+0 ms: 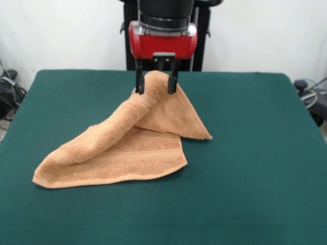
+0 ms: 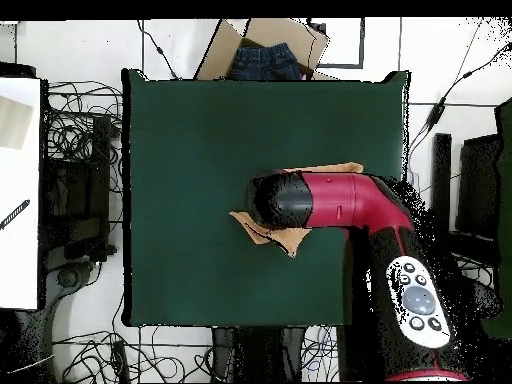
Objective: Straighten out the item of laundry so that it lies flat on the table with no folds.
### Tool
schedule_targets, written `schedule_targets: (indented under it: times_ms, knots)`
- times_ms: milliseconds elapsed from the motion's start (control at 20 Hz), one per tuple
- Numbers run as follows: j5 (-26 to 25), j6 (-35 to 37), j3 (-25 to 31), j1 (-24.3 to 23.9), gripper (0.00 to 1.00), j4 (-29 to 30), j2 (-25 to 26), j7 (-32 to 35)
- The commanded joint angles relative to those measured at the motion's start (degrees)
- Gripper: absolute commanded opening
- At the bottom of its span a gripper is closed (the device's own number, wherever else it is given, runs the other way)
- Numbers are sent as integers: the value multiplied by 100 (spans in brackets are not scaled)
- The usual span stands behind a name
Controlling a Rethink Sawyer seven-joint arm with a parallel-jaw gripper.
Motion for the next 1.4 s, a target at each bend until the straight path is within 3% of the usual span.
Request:
schedule_targets:
  times_ms: [50, 300, 650, 1050, 1400]
  knots:
    - [186, 1008, -584, 342, 100, -750, -185, 1332]
    - [383, 1048, -403, 239, 100, -884, -44, 930]
    - [395, 172, -29, -117, 100, -905, 422, 452]
    - [286, -766, 210, -296, 100, -566, 498, 383]
    - [212, -1377, 44, -117, 100, -189, 474, 702]
